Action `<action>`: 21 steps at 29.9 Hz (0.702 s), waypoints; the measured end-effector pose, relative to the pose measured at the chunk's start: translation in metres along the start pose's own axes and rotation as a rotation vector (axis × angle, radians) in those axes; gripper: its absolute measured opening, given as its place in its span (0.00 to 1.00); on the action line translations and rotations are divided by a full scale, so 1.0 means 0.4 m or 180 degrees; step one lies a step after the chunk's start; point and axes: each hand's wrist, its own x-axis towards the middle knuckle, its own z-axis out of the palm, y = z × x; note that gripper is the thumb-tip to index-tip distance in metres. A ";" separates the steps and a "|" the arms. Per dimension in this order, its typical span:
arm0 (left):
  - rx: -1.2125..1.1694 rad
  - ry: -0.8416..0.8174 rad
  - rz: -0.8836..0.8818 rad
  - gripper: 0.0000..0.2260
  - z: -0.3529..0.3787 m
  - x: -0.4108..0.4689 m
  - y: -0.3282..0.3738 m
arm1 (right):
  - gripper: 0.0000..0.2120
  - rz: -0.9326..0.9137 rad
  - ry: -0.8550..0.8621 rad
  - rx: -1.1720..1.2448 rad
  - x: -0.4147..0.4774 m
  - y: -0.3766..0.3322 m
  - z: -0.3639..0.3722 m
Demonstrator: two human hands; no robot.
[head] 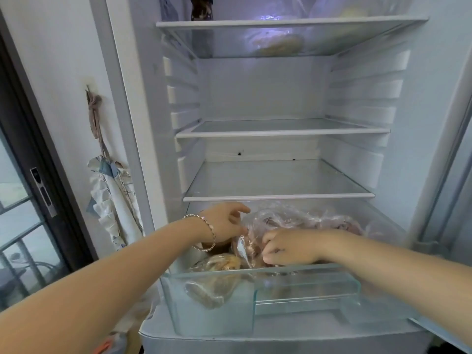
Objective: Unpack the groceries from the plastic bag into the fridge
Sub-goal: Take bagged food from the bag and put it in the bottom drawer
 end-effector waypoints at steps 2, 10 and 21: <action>0.0169 -0.0133 0.0286 0.17 -0.001 -0.048 0.009 | 0.17 0.0111 -0.0074 0.0123 0.005 -0.006 -0.002; 0.2082 0.0350 0.1024 0.36 0.100 -0.213 0.003 | 0.19 0.0138 0.2849 0.0267 -0.168 -0.045 0.094; 0.2181 0.1491 0.1314 0.24 0.083 -0.116 -0.073 | 0.14 0.0457 0.4663 -0.1148 -0.096 0.017 0.198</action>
